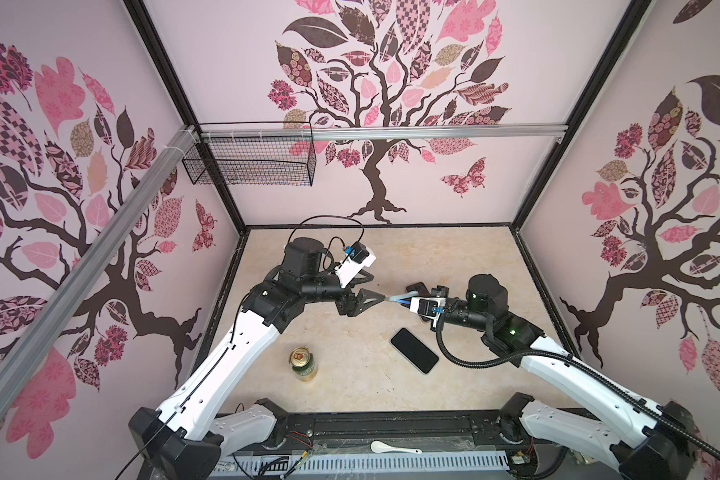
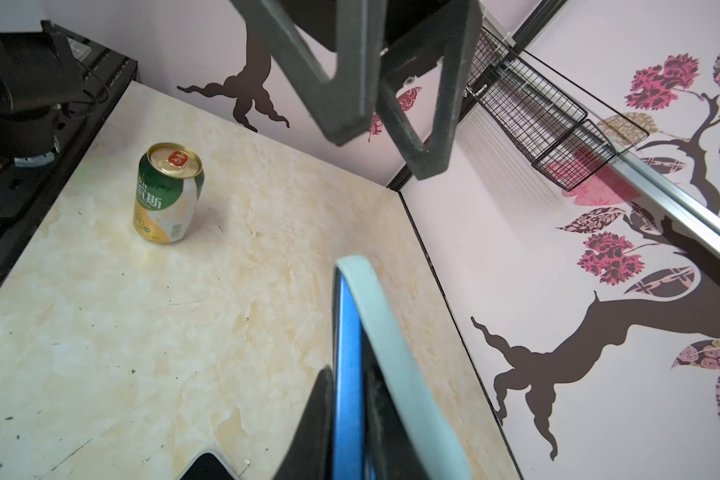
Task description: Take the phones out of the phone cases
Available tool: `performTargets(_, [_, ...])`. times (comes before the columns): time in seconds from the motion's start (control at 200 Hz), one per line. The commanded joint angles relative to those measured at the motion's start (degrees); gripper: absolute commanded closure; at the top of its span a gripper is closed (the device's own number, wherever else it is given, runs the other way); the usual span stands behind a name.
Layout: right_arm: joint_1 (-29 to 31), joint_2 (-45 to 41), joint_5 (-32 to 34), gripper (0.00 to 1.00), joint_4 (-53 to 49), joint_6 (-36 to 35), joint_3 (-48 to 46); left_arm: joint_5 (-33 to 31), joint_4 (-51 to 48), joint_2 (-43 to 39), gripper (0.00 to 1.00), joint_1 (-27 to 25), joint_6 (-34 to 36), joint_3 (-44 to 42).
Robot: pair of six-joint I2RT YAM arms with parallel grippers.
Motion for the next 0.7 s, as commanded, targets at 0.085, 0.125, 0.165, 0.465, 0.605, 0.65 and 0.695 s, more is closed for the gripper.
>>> performTargets(0.085, [1.47,0.67,1.25,1.00,1.74,-5.60,2.92,0.03,-0.52,2.45,0.35,-2.60,-1.44,2.61])
performTargets(0.125, [1.57,0.98,1.25,1.00,1.43,-5.79,3.18,-1.11,-0.46,2.81,0.35,-3.69,-1.24,2.74])
performTargets(0.165, [1.83,1.20,1.25,1.00,1.06,-5.79,3.45,-2.50,-0.38,3.04,0.35,-4.85,-1.00,2.75])
performTargets(0.465, [2.37,1.48,0.45,1.00,0.43,-5.32,3.91,-6.95,-0.55,5.95,0.39,-7.86,-0.98,4.56])
performTargets(0.605, [2.48,1.56,0.28,1.00,0.37,-5.15,3.88,-6.61,-0.53,6.82,0.41,-7.84,-0.99,5.14])
performTargets(0.65, [2.48,1.57,0.19,1.00,0.09,-5.10,3.94,-5.94,-0.74,7.24,0.41,-7.90,-1.00,5.39])
performTargets(0.695, [2.52,1.63,0.19,1.00,0.08,-5.09,3.94,-5.35,-0.70,7.61,0.42,-8.06,-0.99,5.47])
